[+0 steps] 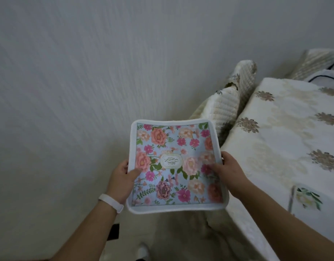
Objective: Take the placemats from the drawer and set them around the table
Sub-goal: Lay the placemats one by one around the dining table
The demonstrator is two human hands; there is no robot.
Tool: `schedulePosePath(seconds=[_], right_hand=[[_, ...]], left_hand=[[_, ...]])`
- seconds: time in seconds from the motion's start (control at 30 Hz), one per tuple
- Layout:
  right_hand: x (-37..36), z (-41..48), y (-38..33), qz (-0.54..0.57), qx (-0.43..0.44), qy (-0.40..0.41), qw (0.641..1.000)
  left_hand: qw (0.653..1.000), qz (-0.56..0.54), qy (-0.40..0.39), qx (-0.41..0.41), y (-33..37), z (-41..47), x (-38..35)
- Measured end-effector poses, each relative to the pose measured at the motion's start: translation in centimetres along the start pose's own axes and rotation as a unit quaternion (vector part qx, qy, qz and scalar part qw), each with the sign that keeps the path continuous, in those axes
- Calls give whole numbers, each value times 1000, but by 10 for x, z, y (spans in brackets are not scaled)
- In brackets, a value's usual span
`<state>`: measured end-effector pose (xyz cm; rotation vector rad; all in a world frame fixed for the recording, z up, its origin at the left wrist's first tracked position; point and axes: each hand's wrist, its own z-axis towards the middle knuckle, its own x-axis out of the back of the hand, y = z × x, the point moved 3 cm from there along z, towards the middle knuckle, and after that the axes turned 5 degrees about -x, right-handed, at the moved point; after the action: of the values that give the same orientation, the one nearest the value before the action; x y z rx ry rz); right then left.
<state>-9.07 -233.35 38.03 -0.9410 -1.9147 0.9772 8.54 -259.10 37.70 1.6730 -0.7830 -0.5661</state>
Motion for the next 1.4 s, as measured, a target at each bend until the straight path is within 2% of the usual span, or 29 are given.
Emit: schedulePosePath(seconds=[0.23,0.47,0.6,0.83,1.0,1.17,1.4], right_hand=[[-60,15,-55,5,30,20,999],[-52,52,-86,3,34,61,998],[-36,92,-93,16,25,82,996],[-13,212,-120,43,8,73,996],[36,283,-135,55,-8,125,991],[90,306,-137,85,-36,168,981],[153,294,-124,114,-77,245,960]], left_hand=[[1000,9,-11,-10,28,66,56],[999,-4,-51,-7,42,125,36],[997,1,-74,3,49,167,7],[997,30,-75,8,79,273,-53],[993,53,-102,5,108,351,-129],[985,43,-167,20,129,383,-200],[964,65,-258,22,145,412,-294]])
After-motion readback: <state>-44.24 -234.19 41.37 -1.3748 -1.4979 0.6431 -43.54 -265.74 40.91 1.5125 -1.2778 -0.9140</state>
